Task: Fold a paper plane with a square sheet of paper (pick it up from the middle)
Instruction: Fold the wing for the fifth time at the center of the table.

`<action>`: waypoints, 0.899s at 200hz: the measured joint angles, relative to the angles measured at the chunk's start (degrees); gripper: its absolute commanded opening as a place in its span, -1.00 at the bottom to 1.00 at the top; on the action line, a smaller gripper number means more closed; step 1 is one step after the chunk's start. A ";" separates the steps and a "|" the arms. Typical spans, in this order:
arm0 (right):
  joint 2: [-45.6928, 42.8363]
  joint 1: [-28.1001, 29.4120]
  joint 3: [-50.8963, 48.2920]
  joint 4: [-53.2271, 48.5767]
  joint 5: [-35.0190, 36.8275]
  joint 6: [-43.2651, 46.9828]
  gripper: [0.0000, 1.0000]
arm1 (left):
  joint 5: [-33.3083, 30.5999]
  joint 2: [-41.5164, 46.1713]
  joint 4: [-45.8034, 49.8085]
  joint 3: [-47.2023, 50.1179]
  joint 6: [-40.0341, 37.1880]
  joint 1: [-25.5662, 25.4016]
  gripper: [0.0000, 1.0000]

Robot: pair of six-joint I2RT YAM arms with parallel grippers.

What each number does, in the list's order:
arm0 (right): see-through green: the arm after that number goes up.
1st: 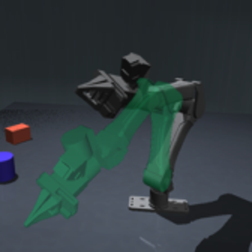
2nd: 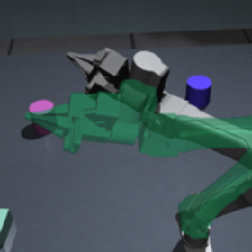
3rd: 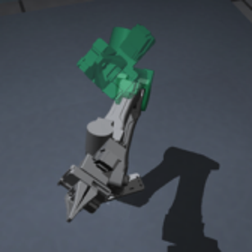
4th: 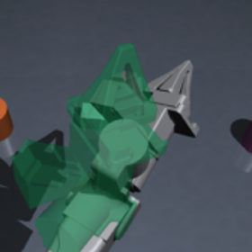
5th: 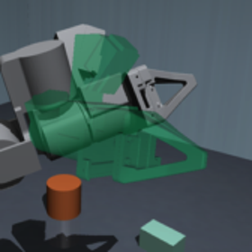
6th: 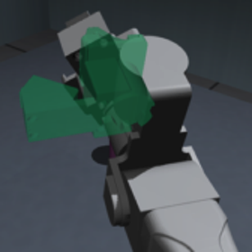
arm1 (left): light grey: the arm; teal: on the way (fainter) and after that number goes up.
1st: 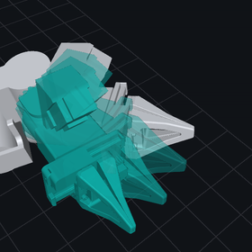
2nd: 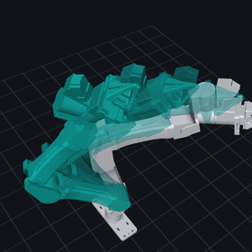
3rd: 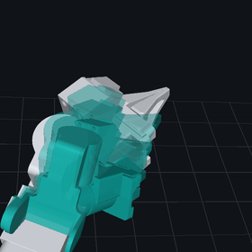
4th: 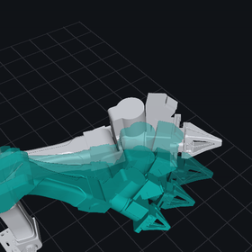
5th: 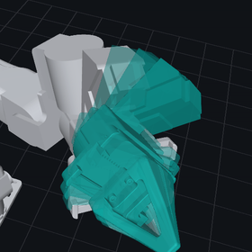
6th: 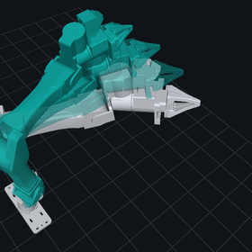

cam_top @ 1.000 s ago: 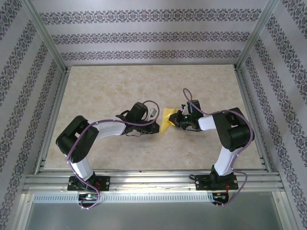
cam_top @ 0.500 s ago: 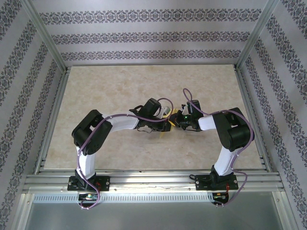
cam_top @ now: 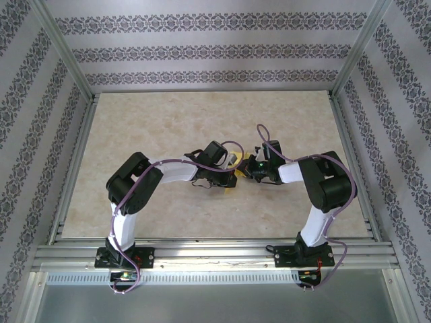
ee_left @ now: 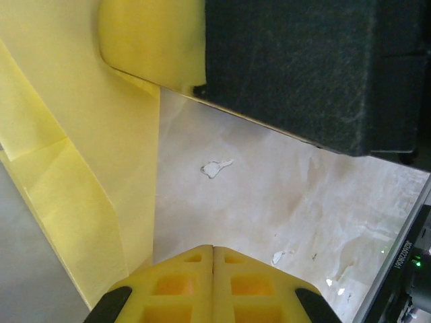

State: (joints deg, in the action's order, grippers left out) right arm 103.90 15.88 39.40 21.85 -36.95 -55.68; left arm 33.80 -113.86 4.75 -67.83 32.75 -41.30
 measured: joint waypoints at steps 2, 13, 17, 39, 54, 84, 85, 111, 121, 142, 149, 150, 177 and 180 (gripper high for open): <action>0.00 0.00 0.00 0.00 0.00 0.00 -0.82 | 0.00 0.00 0.00 0.02 -0.02 0.00 -0.93; -0.02 0.00 0.00 0.00 0.00 0.00 -0.82 | 0.00 0.00 -0.07 0.37 -0.02 0.00 -0.93; -0.02 0.00 0.00 0.00 0.00 0.00 -0.82 | 0.02 0.00 -0.04 0.52 -0.02 0.00 -0.92; 0.00 0.00 0.00 0.00 0.00 0.00 -0.82 | 0.13 0.00 -0.42 1.68 0.02 0.00 -0.93; -0.02 0.00 0.00 -0.02 0.00 0.00 -0.82 | 0.24 0.00 -1.62 2.93 0.22 0.00 -0.92; -0.02 0.00 0.11 -0.31 0.00 0.15 -0.82 | 0.22 0.63 -4.52 5.11 0.57 0.04 -0.92; 0.00 0.00 0.11 -0.33 0.00 0.15 -0.82 | 0.22 0.68 -4.63 5.18 0.61 0.04 -0.92; 0.00 0.00 0.15 -0.42 0.00 0.17 -0.83 | 0.22 1.88 -7.21 7.80 1.36 0.04 -0.91; 0.00 0.00 0.15 -0.42 0.00 0.17 -0.83 | 0.35 2.23 -8.15 8.66 1.90 0.04 -0.87; -0.02 0.00 0.15 -0.44 0.00 0.17 -0.83 | 1.01 2.64 -10.45 10.27 3.50 0.04 -0.86; 0.00 0.00 0.15 -0.44 0.00 0.20 -0.84 | 1.25 2.89 -11.52 11.04 4.04 0.04 -0.86; -0.02 0.00 0.15 -0.44 0.00 0.20 -0.83 | 1.29 2.91 -11.65 11.13 4.13 0.04 -0.85; 0.00 0.00 0.17 -0.50 0.00 0.24 -0.87 | 1.99 3.91 -14.73 13.81 6.38 0.04 -0.84; 0.00 0.00 0.20 -0.57 0.00 0.26 -0.87 | 2.03 4.00 -15.02 13.99 6.62 0.04 -0.85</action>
State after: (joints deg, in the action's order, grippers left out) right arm 103.90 15.88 39.59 21.28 -36.95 -55.42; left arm 35.83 -109.86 -10.26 -53.84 39.38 -41.25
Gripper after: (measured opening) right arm 0.067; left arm 0.079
